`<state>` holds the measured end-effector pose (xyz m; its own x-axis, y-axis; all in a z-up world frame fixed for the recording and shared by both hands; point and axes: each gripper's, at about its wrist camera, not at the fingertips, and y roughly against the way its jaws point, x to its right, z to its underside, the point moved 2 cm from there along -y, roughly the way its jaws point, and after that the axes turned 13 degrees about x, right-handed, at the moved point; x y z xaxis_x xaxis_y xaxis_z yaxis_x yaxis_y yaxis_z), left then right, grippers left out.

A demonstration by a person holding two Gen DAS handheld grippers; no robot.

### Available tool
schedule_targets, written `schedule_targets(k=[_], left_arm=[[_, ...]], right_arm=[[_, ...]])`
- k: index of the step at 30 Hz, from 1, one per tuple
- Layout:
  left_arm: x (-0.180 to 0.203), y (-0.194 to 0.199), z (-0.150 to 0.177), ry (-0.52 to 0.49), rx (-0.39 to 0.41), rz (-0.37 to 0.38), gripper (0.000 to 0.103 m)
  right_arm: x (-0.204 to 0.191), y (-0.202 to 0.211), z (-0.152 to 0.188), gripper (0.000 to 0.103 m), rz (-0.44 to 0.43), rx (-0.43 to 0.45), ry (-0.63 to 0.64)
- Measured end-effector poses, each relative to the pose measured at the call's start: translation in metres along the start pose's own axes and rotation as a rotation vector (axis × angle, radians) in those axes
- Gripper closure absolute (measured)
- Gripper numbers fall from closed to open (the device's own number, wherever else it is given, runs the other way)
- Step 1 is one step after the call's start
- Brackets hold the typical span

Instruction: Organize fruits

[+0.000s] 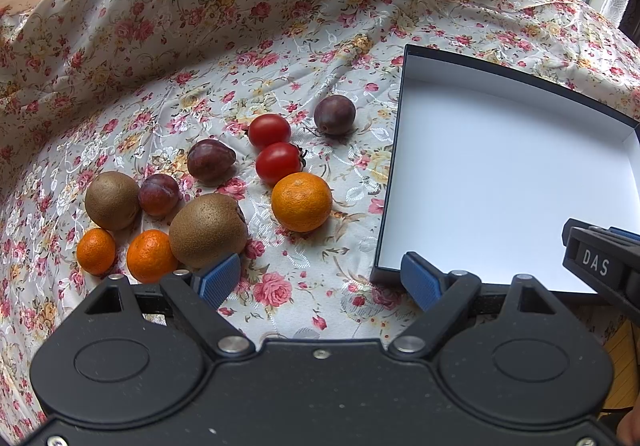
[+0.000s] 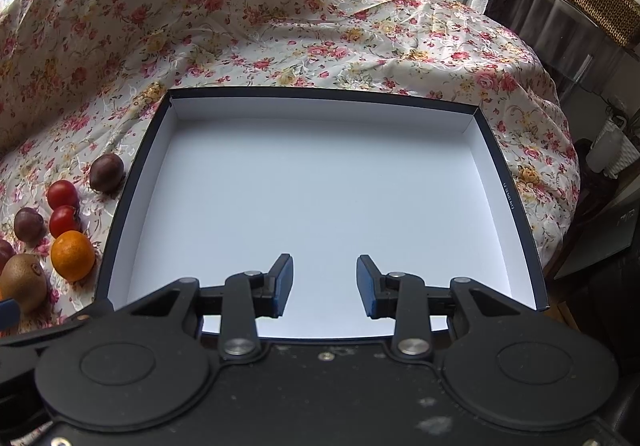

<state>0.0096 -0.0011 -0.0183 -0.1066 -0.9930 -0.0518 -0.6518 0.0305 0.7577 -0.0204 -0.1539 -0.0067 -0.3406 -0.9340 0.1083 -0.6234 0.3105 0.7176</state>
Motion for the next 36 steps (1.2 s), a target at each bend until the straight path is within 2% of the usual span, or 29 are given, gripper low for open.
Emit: schedule_targets(k=[36], left_arm=[[-0.0004, -0.0019, 0.0013, 0.009, -0.004, 0.004, 0.016]], right_arm=[[-0.0009, -0.0036, 0.0000, 0.068, -0.003, -0.015, 0.009]])
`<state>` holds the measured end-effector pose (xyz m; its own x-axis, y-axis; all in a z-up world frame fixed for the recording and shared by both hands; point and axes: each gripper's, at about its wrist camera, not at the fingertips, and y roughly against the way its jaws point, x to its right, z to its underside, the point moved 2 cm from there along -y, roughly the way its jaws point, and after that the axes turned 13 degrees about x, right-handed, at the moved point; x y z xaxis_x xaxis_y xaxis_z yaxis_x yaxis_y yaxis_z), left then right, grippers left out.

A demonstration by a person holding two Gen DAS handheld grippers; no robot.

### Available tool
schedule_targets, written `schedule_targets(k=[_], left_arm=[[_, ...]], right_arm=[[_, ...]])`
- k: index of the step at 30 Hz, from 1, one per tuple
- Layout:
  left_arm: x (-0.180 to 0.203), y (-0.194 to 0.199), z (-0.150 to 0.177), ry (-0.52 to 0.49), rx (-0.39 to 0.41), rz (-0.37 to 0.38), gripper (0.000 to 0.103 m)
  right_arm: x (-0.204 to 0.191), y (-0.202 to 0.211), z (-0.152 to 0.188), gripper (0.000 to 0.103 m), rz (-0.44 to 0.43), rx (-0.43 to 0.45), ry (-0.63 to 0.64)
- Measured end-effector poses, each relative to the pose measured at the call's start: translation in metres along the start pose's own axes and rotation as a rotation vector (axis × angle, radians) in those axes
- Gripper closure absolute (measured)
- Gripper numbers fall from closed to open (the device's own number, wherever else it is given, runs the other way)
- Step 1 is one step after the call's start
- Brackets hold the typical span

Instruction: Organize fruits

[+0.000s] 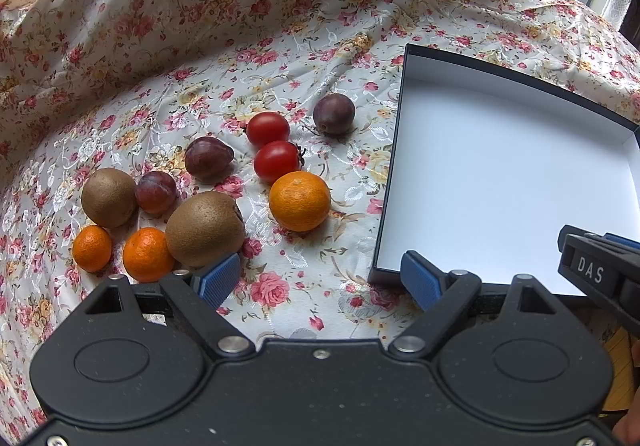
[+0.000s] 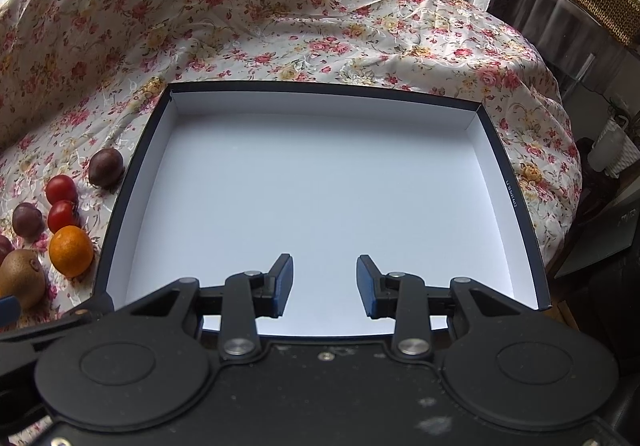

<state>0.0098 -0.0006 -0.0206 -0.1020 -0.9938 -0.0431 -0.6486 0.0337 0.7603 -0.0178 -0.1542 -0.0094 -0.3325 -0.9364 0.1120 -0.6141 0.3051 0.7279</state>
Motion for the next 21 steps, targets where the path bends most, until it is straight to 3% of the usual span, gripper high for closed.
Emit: schedule_targets(k=[13, 21], left_arm=[[-0.003, -0.001, -0.001, 0.023, -0.001, -0.002, 0.016], [-0.048, 0.004, -0.011, 0.177, 0.057, -0.043, 0.018]], right_arm=[[0.002, 0.000, 0.001, 0.068, -0.007, 0.006, -0.005], [0.002, 0.007, -0.002, 0.068, -0.011, 0.055, -0.034]])
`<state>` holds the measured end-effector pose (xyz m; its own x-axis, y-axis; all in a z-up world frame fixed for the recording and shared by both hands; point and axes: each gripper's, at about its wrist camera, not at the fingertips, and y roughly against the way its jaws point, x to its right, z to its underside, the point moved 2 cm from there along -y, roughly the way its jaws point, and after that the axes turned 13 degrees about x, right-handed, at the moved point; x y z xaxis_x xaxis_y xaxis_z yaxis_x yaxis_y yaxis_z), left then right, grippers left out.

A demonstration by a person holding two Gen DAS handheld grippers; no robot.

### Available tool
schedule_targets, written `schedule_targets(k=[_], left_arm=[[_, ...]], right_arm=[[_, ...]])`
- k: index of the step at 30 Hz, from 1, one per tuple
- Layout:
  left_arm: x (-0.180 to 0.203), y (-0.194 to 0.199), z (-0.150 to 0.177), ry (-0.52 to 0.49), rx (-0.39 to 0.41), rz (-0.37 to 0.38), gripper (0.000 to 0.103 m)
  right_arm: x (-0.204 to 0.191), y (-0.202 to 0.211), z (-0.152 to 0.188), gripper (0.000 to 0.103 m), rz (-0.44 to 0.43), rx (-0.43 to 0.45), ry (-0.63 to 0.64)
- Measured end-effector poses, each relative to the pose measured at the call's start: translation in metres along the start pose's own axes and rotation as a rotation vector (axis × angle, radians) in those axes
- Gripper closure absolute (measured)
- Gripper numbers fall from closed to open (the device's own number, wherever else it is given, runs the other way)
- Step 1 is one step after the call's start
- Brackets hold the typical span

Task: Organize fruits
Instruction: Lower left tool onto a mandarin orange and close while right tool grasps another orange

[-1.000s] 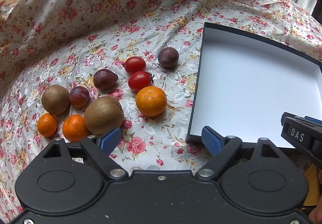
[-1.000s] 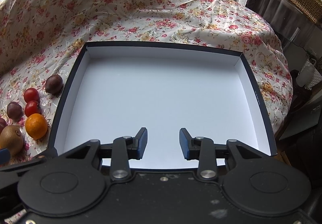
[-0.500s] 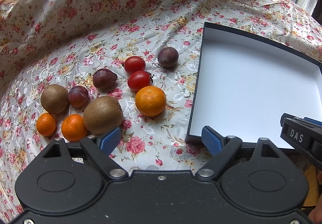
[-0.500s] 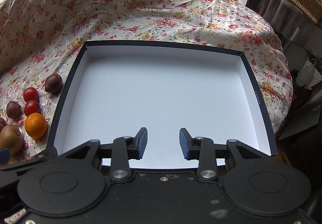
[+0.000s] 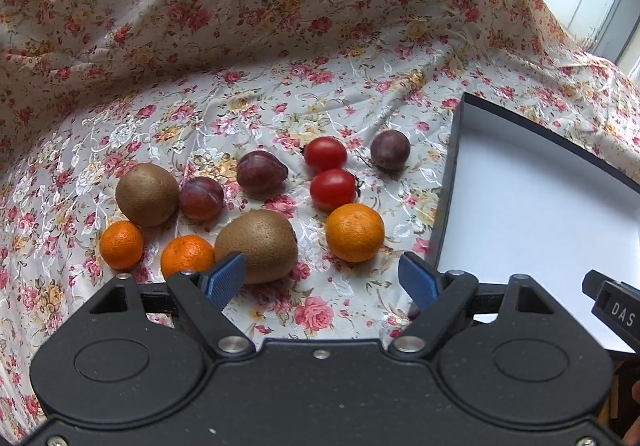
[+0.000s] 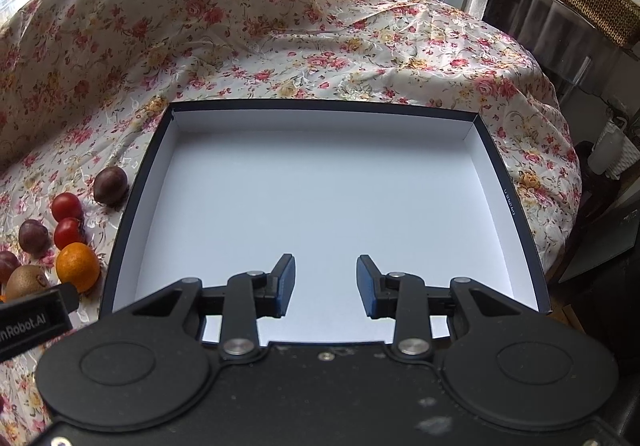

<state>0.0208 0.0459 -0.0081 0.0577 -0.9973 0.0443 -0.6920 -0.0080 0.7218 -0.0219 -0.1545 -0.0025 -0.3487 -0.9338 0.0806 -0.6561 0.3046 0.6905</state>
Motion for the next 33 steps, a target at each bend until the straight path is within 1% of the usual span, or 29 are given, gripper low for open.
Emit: schedule_targets(k=[2, 5, 8, 9, 10, 11, 15, 18, 20, 21, 23, 24, 26, 29, 33], left_arm=[[-0.018, 0.000, -0.006, 0.046, 0.022, -0.036, 0.018], [-0.040, -0.001, -0.010, 0.098, 0.035, -0.086, 0.018], [-0.069, -0.008, -0.014, 0.153, 0.019, -0.134, 0.018], [-0.082, -0.009, -0.014, 0.180, 0.019, -0.131, 0.018], [-0.088, -0.008, -0.014, 0.192, 0.015, -0.144, 0.018], [-0.102, -0.011, -0.014, 0.206, 0.004, -0.186, 0.018], [-0.131, -0.011, -0.010, 0.237, -0.003, -0.234, 0.018], [-0.152, -0.011, -0.007, 0.273, -0.012, -0.239, 0.018], [-0.161, -0.012, -0.005, 0.288, -0.020, -0.238, 0.018], [-0.166, -0.012, -0.004, 0.294, -0.023, -0.239, 0.018], [-0.174, -0.014, -0.002, 0.295, -0.039, -0.224, 0.022], [-0.177, -0.014, -0.002, 0.295, -0.045, -0.215, 0.022], [-0.181, -0.015, 0.000, 0.295, -0.057, -0.209, 0.025], [-0.185, -0.015, 0.001, 0.286, -0.057, -0.217, 0.025], [-0.190, -0.016, 0.004, 0.260, -0.061, -0.241, 0.027]], right_arm=[[-0.004, 0.003, -0.001, 0.068, -0.029, 0.015, -0.008], [-0.014, 0.008, -0.002, 0.068, -0.073, 0.035, -0.001], [-0.030, 0.017, -0.002, 0.068, -0.118, 0.072, 0.024], [-0.035, 0.019, -0.003, 0.068, -0.134, 0.079, 0.026], [-0.041, 0.021, -0.003, 0.068, -0.156, 0.085, 0.022], [-0.047, 0.023, -0.003, 0.068, -0.179, 0.089, 0.017], [-0.072, 0.031, -0.001, 0.068, -0.272, 0.104, 0.013], [-0.092, 0.037, 0.002, 0.068, -0.301, 0.125, 0.017], [-0.104, 0.039, 0.004, 0.068, -0.337, 0.110, -0.008], [-0.109, 0.041, 0.005, 0.068, -0.370, 0.095, -0.031], [-0.122, 0.043, 0.008, 0.068, -0.402, 0.088, -0.032], [-0.129, 0.045, 0.008, 0.068, -0.411, 0.088, -0.011], [-0.146, 0.049, 0.010, 0.068, -0.428, 0.095, 0.073], [-0.166, 0.053, 0.015, 0.068, -0.411, 0.112, 0.178], [-0.180, 0.050, 0.019, 0.068, -0.408, 0.080, 0.210]])
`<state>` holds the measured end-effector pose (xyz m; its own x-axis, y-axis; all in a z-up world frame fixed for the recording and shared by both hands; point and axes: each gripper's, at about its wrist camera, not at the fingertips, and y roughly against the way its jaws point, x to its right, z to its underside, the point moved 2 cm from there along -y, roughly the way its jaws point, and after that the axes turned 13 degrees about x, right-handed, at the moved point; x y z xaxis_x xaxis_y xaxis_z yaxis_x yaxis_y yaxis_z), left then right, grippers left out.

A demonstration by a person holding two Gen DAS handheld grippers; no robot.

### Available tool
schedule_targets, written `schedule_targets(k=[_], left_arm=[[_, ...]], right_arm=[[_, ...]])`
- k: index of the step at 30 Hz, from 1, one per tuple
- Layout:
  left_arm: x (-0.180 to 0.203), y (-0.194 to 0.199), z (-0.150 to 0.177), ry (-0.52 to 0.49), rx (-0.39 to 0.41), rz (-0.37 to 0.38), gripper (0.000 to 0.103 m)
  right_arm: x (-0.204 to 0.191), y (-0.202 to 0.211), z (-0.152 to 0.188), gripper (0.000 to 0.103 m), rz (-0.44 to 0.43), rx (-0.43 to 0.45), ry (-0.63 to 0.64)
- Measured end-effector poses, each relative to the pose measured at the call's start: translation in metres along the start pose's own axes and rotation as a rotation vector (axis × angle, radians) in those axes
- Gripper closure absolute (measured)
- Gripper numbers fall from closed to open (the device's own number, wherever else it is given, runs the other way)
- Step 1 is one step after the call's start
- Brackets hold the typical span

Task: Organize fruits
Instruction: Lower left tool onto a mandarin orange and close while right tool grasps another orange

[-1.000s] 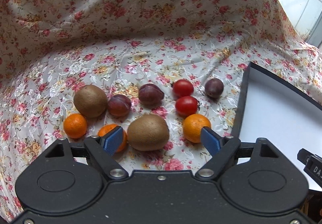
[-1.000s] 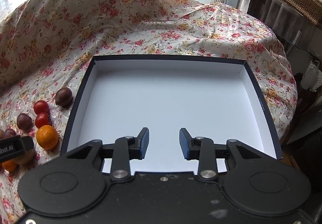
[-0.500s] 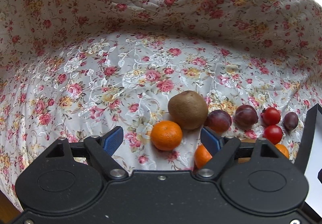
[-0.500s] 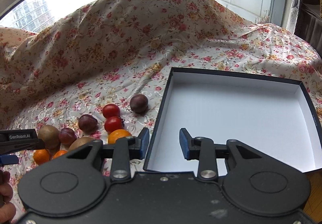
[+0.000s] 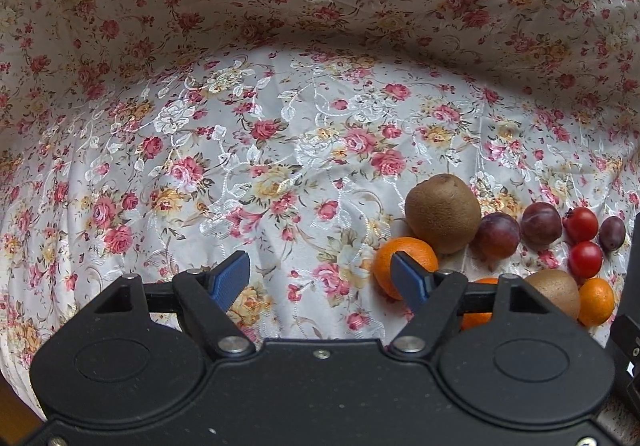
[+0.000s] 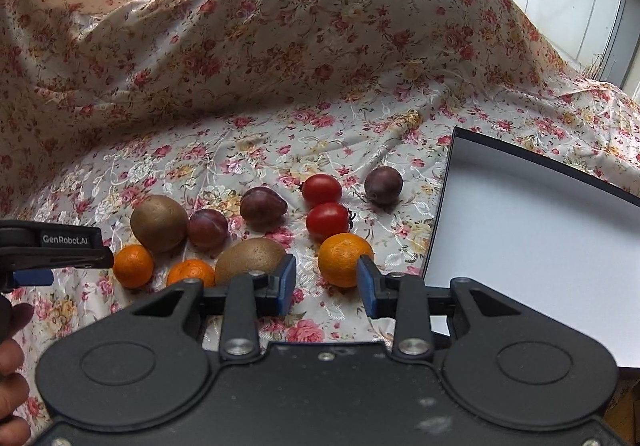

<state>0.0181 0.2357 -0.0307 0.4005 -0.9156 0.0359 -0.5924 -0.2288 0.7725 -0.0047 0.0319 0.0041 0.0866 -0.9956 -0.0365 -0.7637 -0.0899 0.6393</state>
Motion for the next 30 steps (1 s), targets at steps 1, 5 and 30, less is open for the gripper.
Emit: schedule_targets(k=[1, 5, 30], left_arm=[[-0.002, -0.001, 0.000, 0.000, -0.005, 0.001, 0.029], [-0.003, -0.003, -0.002, 0.014, -0.016, 0.021, 0.029], [0.018, -0.012, -0.003, -0.063, -0.014, 0.066, 0.025]], right_arm=[[0.000, -0.002, -0.001, 0.068, 0.006, -0.002, 0.000], [0.011, -0.015, -0.012, 0.068, 0.015, -0.018, -0.007], [0.036, -0.065, -0.005, 0.064, -0.033, -0.134, -0.078]])
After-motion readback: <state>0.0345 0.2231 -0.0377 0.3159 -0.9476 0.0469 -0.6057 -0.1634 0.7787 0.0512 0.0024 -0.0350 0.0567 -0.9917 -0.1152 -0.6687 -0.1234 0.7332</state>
